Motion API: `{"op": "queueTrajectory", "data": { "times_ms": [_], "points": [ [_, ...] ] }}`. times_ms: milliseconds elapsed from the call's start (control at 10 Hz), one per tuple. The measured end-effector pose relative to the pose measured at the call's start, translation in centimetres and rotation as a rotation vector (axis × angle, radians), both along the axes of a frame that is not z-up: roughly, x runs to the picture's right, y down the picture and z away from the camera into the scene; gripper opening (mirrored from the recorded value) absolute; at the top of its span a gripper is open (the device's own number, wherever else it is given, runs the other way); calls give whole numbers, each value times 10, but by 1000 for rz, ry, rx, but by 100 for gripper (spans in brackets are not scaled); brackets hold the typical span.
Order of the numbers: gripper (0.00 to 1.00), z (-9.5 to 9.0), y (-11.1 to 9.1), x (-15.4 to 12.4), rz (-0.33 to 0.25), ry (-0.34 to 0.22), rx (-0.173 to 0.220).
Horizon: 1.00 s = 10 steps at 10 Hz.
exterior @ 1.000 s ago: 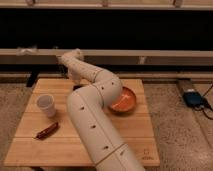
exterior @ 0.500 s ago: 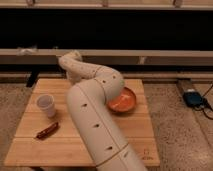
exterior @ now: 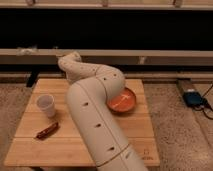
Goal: Push the eraser across the table
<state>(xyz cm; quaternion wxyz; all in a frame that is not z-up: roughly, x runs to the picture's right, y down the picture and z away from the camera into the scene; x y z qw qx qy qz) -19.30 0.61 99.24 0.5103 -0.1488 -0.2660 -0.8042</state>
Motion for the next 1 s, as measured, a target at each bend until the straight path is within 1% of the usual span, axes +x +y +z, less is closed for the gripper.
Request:
{"op": "queueTrajectory", "data": {
  "times_ms": [500, 600, 800, 1000],
  "points": [
    [0, -17, 23, 11, 6, 30, -55],
    [0, -27, 31, 14, 12, 37, -71],
    [0, -34, 38, 19, 16, 44, -86],
    [0, -44, 50, 19, 11, 49, -119]
  ]
}}
